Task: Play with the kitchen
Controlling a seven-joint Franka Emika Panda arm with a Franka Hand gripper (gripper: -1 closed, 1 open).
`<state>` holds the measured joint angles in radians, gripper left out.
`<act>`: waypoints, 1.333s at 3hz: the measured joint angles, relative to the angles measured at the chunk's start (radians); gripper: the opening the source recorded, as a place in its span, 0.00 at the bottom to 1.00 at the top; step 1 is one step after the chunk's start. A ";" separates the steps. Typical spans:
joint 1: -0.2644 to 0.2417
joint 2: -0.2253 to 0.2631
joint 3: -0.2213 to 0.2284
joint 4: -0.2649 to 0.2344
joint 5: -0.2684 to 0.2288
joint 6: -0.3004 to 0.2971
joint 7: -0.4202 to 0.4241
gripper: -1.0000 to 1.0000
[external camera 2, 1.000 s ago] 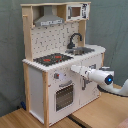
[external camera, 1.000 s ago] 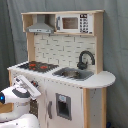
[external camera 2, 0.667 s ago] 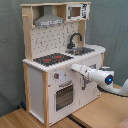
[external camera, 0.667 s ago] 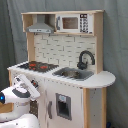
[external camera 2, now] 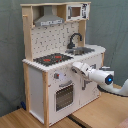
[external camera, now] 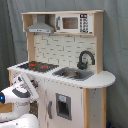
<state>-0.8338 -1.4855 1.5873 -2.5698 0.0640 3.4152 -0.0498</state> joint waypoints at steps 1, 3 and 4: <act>0.000 0.000 -0.001 0.000 0.000 0.002 0.102 0.00; 0.001 0.002 0.000 0.000 0.001 0.002 0.174 1.00; 0.003 0.002 0.000 0.000 0.001 0.002 0.203 1.00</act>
<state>-0.8304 -1.4835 1.5870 -2.5699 0.0647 3.4175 0.1529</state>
